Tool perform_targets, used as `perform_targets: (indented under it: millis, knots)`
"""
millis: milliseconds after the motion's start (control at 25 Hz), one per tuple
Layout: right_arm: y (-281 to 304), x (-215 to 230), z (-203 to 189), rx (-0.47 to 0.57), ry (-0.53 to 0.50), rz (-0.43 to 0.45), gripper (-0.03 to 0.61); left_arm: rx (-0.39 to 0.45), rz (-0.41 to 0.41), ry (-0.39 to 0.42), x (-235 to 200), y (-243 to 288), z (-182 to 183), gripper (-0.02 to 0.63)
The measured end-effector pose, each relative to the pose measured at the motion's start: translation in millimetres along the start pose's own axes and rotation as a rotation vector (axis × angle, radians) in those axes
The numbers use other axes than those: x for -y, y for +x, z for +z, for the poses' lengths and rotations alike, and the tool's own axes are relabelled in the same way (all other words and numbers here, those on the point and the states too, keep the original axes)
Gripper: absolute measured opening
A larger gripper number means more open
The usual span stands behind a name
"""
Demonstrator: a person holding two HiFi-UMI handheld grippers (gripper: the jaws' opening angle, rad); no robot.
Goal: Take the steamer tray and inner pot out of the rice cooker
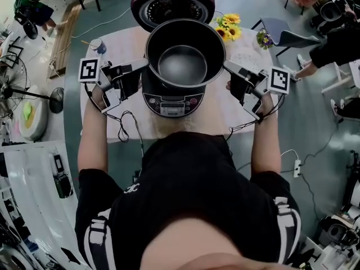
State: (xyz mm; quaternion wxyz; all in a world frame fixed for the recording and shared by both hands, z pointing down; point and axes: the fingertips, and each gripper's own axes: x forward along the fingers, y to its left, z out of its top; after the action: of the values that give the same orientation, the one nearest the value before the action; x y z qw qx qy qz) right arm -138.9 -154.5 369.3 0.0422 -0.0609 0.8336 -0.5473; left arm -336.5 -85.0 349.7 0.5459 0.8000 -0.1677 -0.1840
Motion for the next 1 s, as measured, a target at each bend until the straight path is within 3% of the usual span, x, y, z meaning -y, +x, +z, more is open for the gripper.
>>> perform_targets:
  millis: [360, 680, 1000]
  knots:
    - [-38.4, -3.8, 19.0, 0.052, -0.005, -0.035, 0.031, -0.05, -0.072, -0.024, 5.4, 44.8, 6.9, 0.026]
    - [-108.5, 17.3, 41.7, 0.111, 0.014, -0.07, 0.031, -0.127, -0.108, -0.041, 1.5, 119.7, -7.8, 0.026]
    - [-174.4, 58.8, 48.8, 0.146, 0.057, -0.128, 0.031, -0.229, -0.044, -0.084, -23.5, 189.3, -29.4, 0.026]
